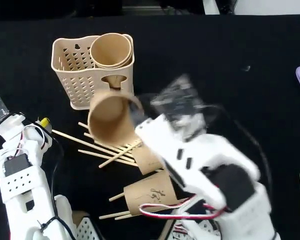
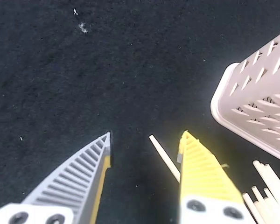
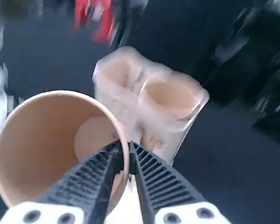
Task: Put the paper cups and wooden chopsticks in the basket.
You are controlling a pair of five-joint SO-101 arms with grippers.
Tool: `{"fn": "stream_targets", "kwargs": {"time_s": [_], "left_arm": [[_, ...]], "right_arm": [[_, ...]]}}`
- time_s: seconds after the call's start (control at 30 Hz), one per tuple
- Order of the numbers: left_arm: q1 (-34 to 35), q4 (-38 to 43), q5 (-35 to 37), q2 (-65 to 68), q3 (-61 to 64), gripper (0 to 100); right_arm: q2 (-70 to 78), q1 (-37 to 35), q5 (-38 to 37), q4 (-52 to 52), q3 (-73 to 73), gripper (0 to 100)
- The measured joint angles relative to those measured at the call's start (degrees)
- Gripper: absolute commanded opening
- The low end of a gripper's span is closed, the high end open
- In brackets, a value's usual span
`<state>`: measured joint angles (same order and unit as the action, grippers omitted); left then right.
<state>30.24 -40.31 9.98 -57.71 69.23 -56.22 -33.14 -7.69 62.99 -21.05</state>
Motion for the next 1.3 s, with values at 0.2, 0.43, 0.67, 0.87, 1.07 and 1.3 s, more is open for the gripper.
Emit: {"fn": "stream_targets", "kwargs": {"time_s": [0.2,0.43,0.67,0.87,1.07,1.3], "left_arm": [[0.0,0.0,0.0,0.0,0.0,24],[0.0,0.0,0.0,0.0,0.0,24],[0.0,0.0,0.0,0.0,0.0,24],[0.0,0.0,0.0,0.0,0.0,24],[0.0,0.0,0.0,0.0,0.0,24],[0.0,0.0,0.0,0.0,0.0,24]], "right_arm": [[18.7,5.5,6.6,0.1,20.8,1.1],[43.0,8.3,8.4,1.1,42.3,1.1],[58.9,11.4,8.4,7.2,54.8,1.1],[66.4,11.3,8.4,8.6,57.1,5.7],[66.9,11.3,8.6,13.0,60.1,30.4],[66.9,14.2,8.6,23.7,71.5,30.7]]}}
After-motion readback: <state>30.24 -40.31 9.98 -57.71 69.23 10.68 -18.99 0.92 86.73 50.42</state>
